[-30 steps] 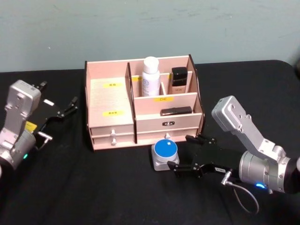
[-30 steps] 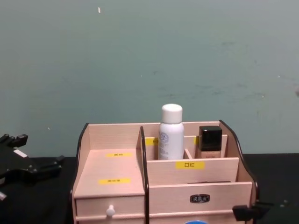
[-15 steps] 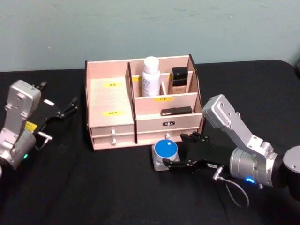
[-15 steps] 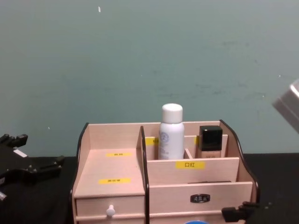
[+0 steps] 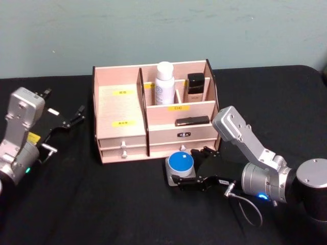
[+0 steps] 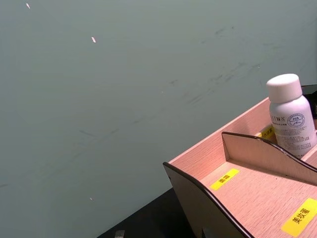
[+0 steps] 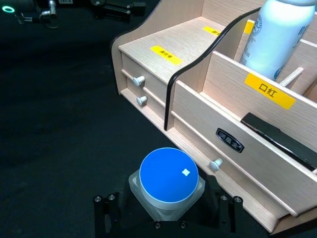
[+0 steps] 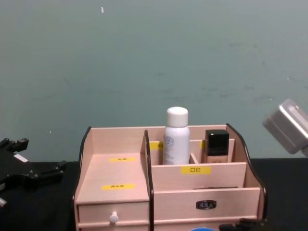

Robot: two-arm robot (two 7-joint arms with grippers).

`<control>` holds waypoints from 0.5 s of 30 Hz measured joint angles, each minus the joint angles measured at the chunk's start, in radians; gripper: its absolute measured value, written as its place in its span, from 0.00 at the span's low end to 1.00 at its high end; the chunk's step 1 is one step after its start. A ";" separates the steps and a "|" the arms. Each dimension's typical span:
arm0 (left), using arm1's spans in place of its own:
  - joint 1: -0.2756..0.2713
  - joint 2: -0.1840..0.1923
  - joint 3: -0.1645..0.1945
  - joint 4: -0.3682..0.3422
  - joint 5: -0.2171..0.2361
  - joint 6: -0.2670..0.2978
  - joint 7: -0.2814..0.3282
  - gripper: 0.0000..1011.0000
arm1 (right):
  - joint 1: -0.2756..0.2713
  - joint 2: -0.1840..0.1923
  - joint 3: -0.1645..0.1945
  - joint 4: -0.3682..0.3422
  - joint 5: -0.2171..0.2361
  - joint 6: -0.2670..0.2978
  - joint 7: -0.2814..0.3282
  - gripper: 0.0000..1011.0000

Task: Pick up the facial cleanser and watermelon frost from the table and place them into the tiered storage box.

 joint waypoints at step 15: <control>0.000 0.000 0.000 0.000 0.000 0.000 0.000 1.00 | 0.001 0.000 -0.003 0.003 -0.005 -0.003 0.001 0.97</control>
